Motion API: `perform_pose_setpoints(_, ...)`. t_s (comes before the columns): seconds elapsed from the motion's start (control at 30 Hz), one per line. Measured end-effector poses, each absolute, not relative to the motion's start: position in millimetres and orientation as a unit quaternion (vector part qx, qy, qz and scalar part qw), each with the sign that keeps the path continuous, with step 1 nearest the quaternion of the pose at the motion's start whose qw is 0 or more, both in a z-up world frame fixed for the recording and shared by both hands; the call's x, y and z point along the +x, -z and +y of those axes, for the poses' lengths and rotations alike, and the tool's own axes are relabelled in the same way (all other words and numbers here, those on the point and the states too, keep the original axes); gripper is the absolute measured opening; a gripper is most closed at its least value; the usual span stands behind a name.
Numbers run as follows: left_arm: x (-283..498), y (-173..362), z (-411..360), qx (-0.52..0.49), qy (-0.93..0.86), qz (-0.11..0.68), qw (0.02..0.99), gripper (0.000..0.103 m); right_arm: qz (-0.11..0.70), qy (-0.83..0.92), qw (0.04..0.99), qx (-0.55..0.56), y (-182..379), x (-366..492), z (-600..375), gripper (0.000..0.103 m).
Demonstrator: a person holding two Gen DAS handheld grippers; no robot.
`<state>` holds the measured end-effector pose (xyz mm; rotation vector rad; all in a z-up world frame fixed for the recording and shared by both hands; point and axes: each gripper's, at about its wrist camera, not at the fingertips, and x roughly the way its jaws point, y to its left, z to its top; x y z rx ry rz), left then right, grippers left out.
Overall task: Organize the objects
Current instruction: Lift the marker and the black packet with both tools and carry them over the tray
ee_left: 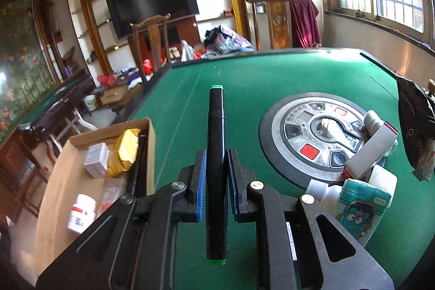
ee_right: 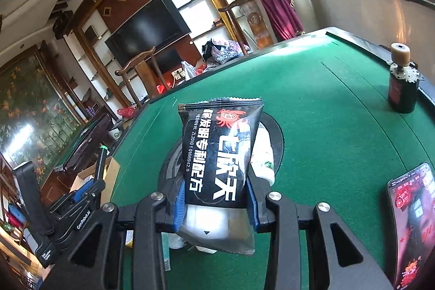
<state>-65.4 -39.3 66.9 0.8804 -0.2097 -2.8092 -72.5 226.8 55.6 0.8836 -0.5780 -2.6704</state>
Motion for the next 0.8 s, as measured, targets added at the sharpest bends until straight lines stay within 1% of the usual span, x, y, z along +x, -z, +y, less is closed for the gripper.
perform_pose_setpoints(0.8,-29,-80,-48,0.258,0.957,-0.069,0.112,0.014,-0.162,0.921,0.180,0.304,-58,-55,181,0.036)
